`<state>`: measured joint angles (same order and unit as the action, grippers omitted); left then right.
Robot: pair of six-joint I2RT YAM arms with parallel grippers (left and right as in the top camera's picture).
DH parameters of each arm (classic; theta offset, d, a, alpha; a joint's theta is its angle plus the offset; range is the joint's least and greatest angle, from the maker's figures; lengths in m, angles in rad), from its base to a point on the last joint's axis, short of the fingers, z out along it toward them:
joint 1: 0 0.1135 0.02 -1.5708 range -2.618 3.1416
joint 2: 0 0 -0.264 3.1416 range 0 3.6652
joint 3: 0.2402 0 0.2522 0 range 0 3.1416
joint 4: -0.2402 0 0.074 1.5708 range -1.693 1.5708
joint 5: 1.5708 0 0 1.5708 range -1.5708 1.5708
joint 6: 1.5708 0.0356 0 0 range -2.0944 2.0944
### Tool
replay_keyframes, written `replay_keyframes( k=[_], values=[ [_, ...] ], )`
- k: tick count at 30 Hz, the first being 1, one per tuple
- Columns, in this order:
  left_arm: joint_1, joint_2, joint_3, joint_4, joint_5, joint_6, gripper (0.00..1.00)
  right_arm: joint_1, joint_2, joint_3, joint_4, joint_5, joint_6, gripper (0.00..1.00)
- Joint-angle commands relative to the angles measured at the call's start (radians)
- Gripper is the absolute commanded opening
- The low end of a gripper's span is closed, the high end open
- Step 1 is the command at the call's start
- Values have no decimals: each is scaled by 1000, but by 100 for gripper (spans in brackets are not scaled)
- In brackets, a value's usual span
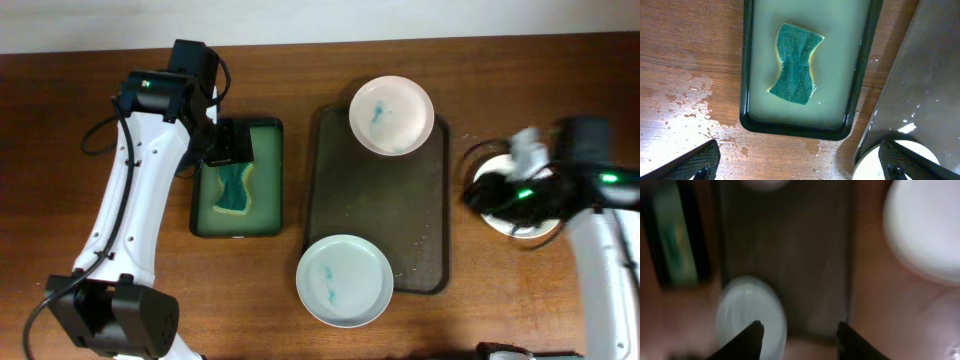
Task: Clean dirty plates on tray and stack at the side
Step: 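Release the plate right of the tray, reach to the bottom plate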
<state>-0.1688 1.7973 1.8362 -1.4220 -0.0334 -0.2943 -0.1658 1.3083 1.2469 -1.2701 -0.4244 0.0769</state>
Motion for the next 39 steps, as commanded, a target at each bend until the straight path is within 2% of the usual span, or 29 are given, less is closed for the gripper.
replay_keyframes(
  k=[1, 5, 11, 14, 17, 18, 24, 26, 31, 33, 34, 35, 36, 39],
  values=[
    [2, -2, 4, -1, 1, 4, 99, 239, 14, -58, -81, 78, -8, 48],
    [2, -2, 4, -1, 1, 4, 99, 465, 14, -250, 4, 175, 206, 51],
    [2, -2, 4, -1, 1, 4, 99, 552, 49, -582, 430, 79, 304, 50],
    [2, -2, 4, -1, 1, 4, 99, 552, 93, -620, 530, 16, 302, 36],
    [2, -2, 4, -1, 1, 4, 99, 538, 101, -610, 535, 43, 302, 5],
    [2, -2, 4, -1, 1, 4, 99, 521, 100, -589, 534, 59, 302, 4],
    [2, -2, 4, -1, 5, 4, 99, 373, 101, -371, 582, 220, 303, 4],
    [2, -2, 4, -5, 31, 4, 99, 360, 104, -365, 645, 272, 302, 4],
    [2, 0, 3, -4, 32, 4, 99, 362, 212, -367, 642, 309, 299, 4],
    [-1, 5, -2, -4, 46, 4, 100, 362, 264, -367, 629, 304, 365, 4],
    [-3, 5, -10, -4, 45, 5, 100, 362, 271, -367, 620, 305, 393, 7],
    [-3, 5, -19, -1, 45, 5, 100, 361, 271, -366, 620, 305, 397, 17],
    [-5, 5, -43, 11, 45, 5, 100, 361, 261, -354, 615, 301, 396, 33],
    [-7, 5, -141, 76, 24, 4, 97, 360, 213, -285, 559, 303, 336, 37]
  ],
)
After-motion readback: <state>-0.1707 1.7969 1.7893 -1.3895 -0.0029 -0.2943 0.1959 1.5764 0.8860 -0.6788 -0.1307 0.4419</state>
